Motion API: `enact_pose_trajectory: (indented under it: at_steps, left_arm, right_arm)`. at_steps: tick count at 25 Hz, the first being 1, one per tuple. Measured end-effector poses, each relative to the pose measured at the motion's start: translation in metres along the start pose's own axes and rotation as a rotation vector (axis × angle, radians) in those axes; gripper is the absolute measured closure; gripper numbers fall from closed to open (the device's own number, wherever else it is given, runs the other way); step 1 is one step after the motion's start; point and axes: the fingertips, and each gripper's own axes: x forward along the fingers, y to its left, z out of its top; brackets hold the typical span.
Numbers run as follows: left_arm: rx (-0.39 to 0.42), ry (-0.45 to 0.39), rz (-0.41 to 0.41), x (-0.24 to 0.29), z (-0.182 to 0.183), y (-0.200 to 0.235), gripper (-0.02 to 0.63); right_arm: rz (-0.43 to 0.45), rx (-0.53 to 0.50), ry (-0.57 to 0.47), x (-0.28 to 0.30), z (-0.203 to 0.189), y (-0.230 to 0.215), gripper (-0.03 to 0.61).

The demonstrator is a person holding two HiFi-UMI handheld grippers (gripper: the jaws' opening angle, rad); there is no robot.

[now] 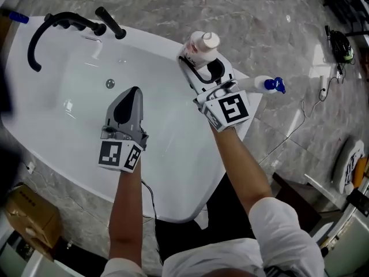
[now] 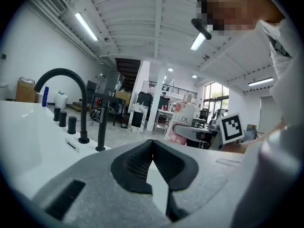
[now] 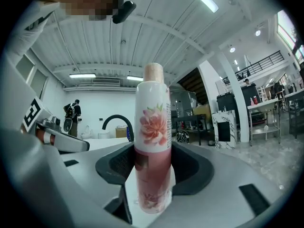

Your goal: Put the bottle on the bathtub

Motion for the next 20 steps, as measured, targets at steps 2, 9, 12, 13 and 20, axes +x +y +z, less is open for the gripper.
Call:
enact_pose_trajectory:
  at_steps: [2, 9, 12, 13, 20]
  left_arm:
    - [0.007, -0.008, -0.011, 0.012, -0.002, 0.0, 0.598]
    - [0.011, 0.008, -0.006, 0.027, -0.016, 0.006, 0.598]
    - [0.012, 0.011, 0.003, 0.028, -0.019, 0.012, 0.598]
    - [0.013, 0.013, 0.005, 0.028, -0.02, 0.014, 0.598]
    - [0.001, 0.019, 0.017, 0.03, -0.03, 0.022, 0.598]
  right_arm:
    - [0.001, -0.028, 0.0, 0.011, -0.008, -0.007, 0.351]
    - [0.01, -0.02, 0.022, 0.041, -0.037, -0.024, 0.351]
    - [0.027, -0.024, 0.037, 0.052, -0.047, -0.023, 0.351]
    - [0.033, -0.026, 0.04, 0.056, -0.049, -0.022, 0.351]
    - [0.065, -0.051, 0.068, 0.073, -0.065, -0.014, 0.351]
